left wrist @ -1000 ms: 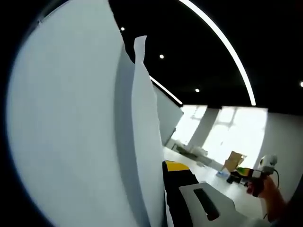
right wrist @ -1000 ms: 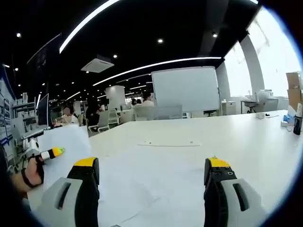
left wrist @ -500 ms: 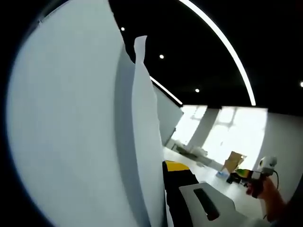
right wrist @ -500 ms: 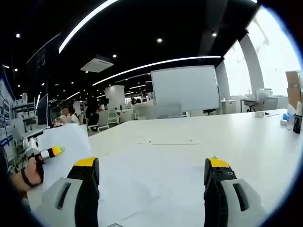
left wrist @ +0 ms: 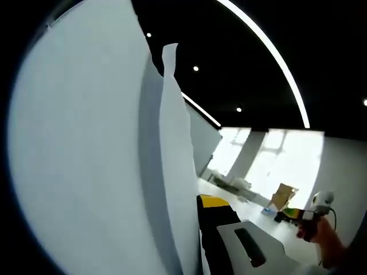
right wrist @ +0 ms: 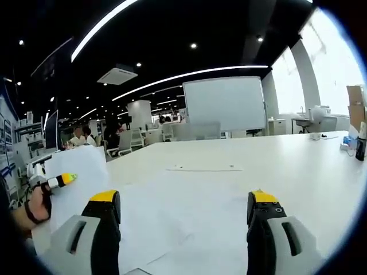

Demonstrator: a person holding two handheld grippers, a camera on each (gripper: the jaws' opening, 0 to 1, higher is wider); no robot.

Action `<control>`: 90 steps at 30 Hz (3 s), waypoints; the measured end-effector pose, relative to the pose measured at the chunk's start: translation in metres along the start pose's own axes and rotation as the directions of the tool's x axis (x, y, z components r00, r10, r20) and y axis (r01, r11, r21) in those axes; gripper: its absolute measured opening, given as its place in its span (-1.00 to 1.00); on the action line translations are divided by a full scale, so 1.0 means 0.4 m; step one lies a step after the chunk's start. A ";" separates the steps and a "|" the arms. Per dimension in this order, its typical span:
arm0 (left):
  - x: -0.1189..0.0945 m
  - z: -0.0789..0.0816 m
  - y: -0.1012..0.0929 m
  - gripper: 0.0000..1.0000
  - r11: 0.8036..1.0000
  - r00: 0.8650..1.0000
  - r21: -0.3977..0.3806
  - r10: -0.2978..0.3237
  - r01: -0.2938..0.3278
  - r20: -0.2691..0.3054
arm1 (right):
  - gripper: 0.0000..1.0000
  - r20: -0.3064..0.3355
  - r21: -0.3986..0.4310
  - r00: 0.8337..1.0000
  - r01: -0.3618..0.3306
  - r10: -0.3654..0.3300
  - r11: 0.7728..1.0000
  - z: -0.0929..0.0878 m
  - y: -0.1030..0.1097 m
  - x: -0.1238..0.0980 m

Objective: Organize the stack of printing papers by aligning and flattening the scattered papers on the table

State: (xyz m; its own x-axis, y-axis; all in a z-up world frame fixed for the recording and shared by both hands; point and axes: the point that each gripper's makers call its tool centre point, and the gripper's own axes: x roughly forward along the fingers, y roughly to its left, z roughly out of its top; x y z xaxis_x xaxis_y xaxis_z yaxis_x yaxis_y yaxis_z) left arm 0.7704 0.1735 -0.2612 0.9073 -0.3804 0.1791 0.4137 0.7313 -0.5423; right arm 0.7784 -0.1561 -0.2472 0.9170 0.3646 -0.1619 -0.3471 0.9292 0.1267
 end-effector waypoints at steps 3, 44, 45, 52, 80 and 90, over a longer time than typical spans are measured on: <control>0.000 0.000 0.000 -0.88 1.000 1.000 0.000 0.000 0.000 0.000 | 0.73 -0.004 0.000 1.000 -0.001 0.001 1.000 -0.004 0.000 0.002; -0.002 -0.005 -0.001 -0.88 1.000 1.000 0.007 -0.001 0.001 -0.007 | 0.71 -0.076 -0.012 0.997 0.002 -0.003 1.000 -0.071 -0.006 0.013; -0.002 -0.006 -0.001 -0.88 1.000 1.000 0.007 -0.001 0.001 -0.007 | 0.71 -0.077 -0.012 0.997 0.002 -0.003 1.000 -0.072 -0.006 0.013; -0.004 -0.007 0.000 -0.88 1.000 1.000 0.002 0.000 0.000 -0.004 | 0.71 -0.087 -0.026 0.996 0.004 -0.006 1.000 -0.082 -0.008 0.014; -0.005 -0.009 0.000 -0.88 1.000 1.000 0.000 -0.001 0.001 -0.005 | 0.69 -0.124 -0.035 0.992 -0.030 0.026 0.999 -0.113 0.019 0.023; -0.004 -0.008 0.003 -0.88 1.000 1.000 0.001 -0.002 0.002 -0.006 | 0.68 -0.130 -0.042 0.991 -0.038 0.032 0.998 -0.116 0.026 0.034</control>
State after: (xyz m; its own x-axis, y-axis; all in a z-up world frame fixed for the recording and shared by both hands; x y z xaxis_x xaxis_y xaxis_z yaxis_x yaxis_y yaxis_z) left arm 0.7690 0.1731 -0.2648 0.9061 -0.3851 0.1750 0.4152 0.7309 -0.5416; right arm 0.7779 -0.1386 -0.2934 0.8719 0.3988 -0.2840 -0.3895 0.9165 0.0913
